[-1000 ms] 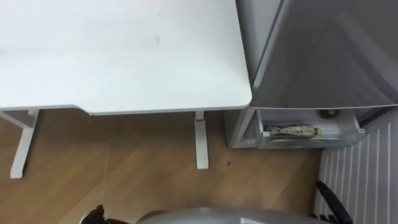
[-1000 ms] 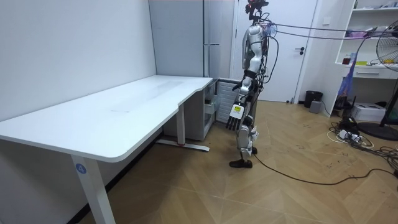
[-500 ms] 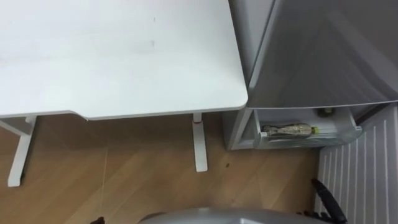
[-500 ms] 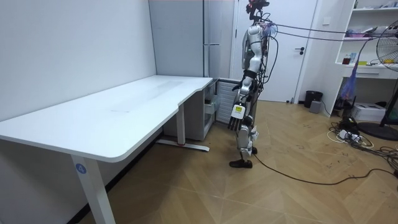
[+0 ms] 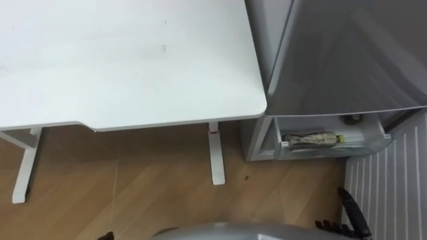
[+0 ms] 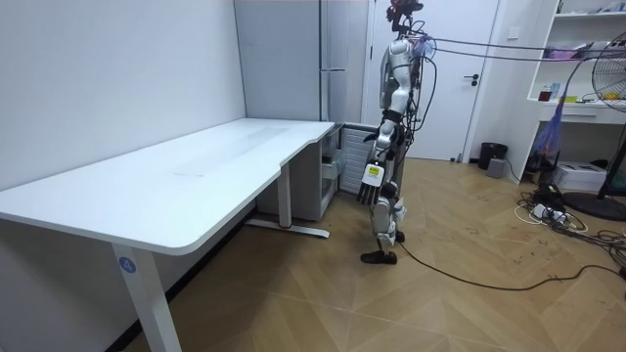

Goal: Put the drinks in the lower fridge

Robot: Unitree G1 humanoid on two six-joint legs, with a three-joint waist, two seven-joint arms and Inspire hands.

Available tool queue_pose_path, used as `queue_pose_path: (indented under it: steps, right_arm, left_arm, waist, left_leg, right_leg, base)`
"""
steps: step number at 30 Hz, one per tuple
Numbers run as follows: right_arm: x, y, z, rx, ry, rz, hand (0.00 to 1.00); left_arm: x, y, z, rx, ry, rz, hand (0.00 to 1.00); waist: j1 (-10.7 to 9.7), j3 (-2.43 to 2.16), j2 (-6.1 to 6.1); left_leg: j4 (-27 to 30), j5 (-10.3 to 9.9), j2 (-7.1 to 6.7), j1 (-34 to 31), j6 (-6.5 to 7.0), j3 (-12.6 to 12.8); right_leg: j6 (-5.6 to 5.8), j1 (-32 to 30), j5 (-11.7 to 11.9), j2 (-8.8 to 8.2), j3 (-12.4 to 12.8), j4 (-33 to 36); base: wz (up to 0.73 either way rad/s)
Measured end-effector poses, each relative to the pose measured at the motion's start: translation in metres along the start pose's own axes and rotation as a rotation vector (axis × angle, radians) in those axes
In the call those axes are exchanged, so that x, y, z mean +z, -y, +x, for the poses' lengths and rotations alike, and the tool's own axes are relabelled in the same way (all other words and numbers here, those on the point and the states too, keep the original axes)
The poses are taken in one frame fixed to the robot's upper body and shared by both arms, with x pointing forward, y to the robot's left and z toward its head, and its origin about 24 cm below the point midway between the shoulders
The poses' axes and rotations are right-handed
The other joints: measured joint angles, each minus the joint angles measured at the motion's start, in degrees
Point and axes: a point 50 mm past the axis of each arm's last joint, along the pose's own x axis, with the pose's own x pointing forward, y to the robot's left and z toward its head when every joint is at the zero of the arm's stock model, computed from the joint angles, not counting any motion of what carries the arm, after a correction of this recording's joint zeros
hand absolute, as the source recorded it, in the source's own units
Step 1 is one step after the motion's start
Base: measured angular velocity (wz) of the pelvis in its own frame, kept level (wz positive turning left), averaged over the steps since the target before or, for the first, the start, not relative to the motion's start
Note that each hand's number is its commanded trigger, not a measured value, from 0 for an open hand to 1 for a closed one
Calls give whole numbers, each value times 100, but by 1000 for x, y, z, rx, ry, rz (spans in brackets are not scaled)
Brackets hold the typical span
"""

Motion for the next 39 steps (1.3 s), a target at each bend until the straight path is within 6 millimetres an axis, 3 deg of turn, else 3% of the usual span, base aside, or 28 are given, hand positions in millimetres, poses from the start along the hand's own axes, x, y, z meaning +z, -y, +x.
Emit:
queue_pose_path:
  steps: [1,6,9,12,15,19,25,32,39]
  right_arm:
    - [-1,-6,1,13,-1,11,0]
    - [-16,-64,9,155,-29,75,0]
    - [-16,-99,9,231,-27,116,0]
    - [-16,-124,8,275,-24,127,0]
    - [-9,-140,6,301,5,138,0]
    - [6,-154,2,329,46,134,0]
    - [30,-181,-6,353,113,124,0]
    - [48,-211,-19,407,187,23,0]
    - [63,-244,-35,453,267,-151,0]
  left_arm:
    - [3,0,0,0,6,1,0]
    - [26,0,4,-1,54,4,0]
    - [40,-1,7,7,71,9,0]
    - [39,-8,8,34,57,37,0]
    - [34,-11,8,49,32,68,0]
    - [31,-10,8,46,21,77,0]
    - [37,-13,8,44,35,69,0]
    - [53,-15,8,49,74,126,0]
    - [54,-19,8,48,73,155,0]
  waist:
    - [-2,-7,13]
    - [32,56,64]
    - [151,104,106]
    - [230,143,90]
    - [342,176,102]
    - [478,171,155]
    - [510,183,95]
    - [524,187,38]
    - [594,187,29]
  left_leg:
    - [50,-4,8,-85,7,0]
    - [486,-26,66,-787,43,-3]
    - [1211,-203,145,-1514,93,-4]
    - [1827,-355,153,-2184,137,-28]
    - [2455,-547,162,-2838,167,-55]
    - [3056,-660,162,-3554,216,-77]
    - [3979,-816,111,-4619,302,10]
    - [4856,-969,161,-5673,256,-7]
    - [5599,-1127,246,-6452,270,-53]
  right_leg:
    - [-2,-81,-2,0,0,43]
    - [-48,-850,-123,-46,-6,667]
    - [-68,-1577,-375,-102,-8,1439]
    - [-81,-2323,-695,-223,45,2239]
    - [-91,-3039,-968,-321,146,3044]
    - [-109,-3774,-1152,-422,211,3750]
    - [-153,-4938,-1505,-680,388,4984]
    - [-267,-6039,-1795,-775,503,5977]
    - [-360,-6770,-1986,-816,522,6708]
  base:
    - [0]
    - [1]
    - [10]
    - [6]
    - [0]
    - [1]
    - [5]
    - [2]
    - [2]
